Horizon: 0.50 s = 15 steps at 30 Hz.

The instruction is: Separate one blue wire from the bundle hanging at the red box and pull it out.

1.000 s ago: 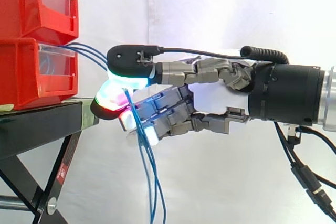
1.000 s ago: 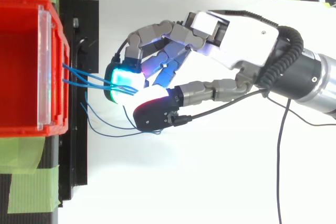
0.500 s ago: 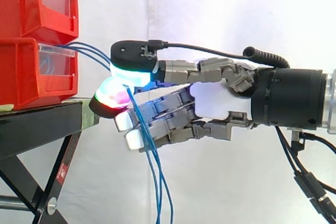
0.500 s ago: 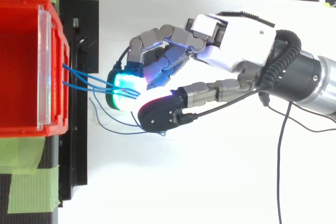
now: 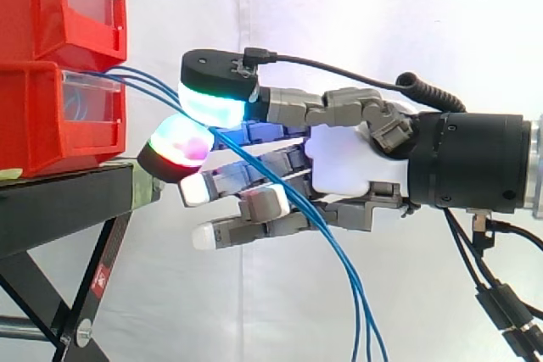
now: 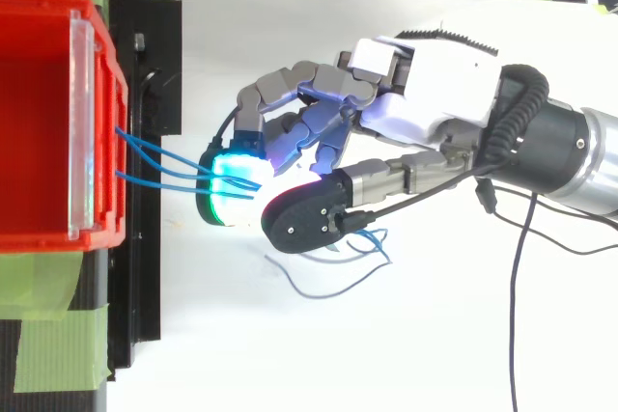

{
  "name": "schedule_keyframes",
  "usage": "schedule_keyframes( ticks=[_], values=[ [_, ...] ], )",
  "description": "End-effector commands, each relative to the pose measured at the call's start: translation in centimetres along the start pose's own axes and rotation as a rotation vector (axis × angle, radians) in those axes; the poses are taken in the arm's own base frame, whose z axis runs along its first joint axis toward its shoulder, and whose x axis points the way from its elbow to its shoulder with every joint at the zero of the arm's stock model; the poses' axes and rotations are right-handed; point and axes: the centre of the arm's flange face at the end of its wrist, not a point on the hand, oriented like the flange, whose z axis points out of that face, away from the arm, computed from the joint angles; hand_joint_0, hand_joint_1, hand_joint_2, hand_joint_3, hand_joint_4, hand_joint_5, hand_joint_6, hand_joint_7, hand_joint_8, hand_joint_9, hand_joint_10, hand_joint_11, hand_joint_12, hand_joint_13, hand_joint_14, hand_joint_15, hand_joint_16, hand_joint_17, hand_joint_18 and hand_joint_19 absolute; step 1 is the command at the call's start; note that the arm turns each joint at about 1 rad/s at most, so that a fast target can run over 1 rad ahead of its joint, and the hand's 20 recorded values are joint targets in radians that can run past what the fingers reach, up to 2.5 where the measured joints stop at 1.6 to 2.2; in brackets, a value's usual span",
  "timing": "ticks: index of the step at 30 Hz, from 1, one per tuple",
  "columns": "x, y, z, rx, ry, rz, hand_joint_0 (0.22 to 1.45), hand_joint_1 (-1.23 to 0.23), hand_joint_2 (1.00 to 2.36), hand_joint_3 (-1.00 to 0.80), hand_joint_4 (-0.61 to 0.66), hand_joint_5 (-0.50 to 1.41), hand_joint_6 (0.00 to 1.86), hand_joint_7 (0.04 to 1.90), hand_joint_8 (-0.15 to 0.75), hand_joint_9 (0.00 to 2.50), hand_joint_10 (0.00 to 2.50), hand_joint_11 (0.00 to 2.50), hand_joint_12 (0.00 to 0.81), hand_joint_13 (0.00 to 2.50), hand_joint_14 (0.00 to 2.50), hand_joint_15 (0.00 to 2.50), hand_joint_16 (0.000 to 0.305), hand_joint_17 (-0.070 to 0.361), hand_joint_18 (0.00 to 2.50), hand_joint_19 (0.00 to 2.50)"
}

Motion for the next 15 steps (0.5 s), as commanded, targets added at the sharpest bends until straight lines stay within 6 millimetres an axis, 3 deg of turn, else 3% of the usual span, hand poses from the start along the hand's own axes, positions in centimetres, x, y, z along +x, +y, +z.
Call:
schedule_keyframes(
  ticks=[1,5,15],
  values=[
    [0.01,-0.04,-0.01,0.002,0.001,-0.001,0.64,-0.61,1.02,-0.24,0.21,-0.22,0.84,1.02,0.342,0.79,0.02,0.76,0.352,1.55,0.02,1.15,0.045,0.102,0.52,0.37],
    [-0.01,-0.10,-0.07,0.008,0.001,-0.007,0.64,-0.61,1.02,-0.24,0.20,-0.22,0.84,1.03,0.340,0.79,0.02,0.78,0.322,1.56,0.02,1.25,0.046,0.104,0.53,0.39],
    [-0.27,0.65,-0.60,0.038,0.007,-0.026,0.64,-0.64,1.02,-0.23,0.19,-0.22,0.84,1.01,0.338,0.81,0.02,0.79,0.338,1.52,0.02,1.25,0.047,0.106,0.54,0.39]
  ],
)
